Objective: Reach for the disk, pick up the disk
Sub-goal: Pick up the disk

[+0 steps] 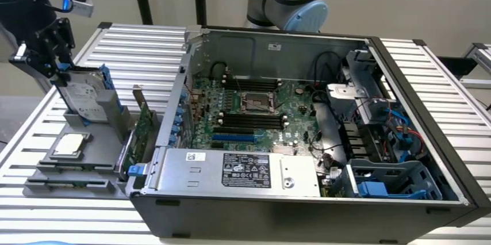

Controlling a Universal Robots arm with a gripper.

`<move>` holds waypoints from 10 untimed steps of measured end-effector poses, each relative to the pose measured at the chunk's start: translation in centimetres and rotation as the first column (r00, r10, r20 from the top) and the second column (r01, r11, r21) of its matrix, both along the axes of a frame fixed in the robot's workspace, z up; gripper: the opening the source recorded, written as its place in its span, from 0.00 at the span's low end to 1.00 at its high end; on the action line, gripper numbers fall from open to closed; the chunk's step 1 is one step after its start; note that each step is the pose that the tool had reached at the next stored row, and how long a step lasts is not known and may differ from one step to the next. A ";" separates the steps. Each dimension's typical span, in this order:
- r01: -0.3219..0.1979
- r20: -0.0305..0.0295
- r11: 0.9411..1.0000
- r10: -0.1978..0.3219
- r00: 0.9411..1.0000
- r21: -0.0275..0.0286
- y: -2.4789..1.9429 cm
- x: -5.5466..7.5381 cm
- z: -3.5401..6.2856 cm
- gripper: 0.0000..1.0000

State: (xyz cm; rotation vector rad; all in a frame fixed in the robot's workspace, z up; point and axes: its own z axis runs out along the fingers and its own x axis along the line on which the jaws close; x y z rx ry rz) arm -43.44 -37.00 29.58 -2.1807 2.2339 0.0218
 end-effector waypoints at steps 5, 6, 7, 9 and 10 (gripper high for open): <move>-0.001 0.000 1.000 0.001 1.000 0.000 0.00 0.0 -0.17 0.46; -0.001 0.000 1.000 0.001 1.000 0.000 0.00 0.0 -0.18 0.40; -0.002 0.000 1.000 0.002 1.000 0.000 0.00 0.0 -0.20 0.40; -0.002 0.000 1.000 0.002 1.000 0.000 0.00 0.0 -0.20 0.34; -0.002 0.000 1.000 0.002 1.000 0.000 0.00 0.0 -0.20 0.34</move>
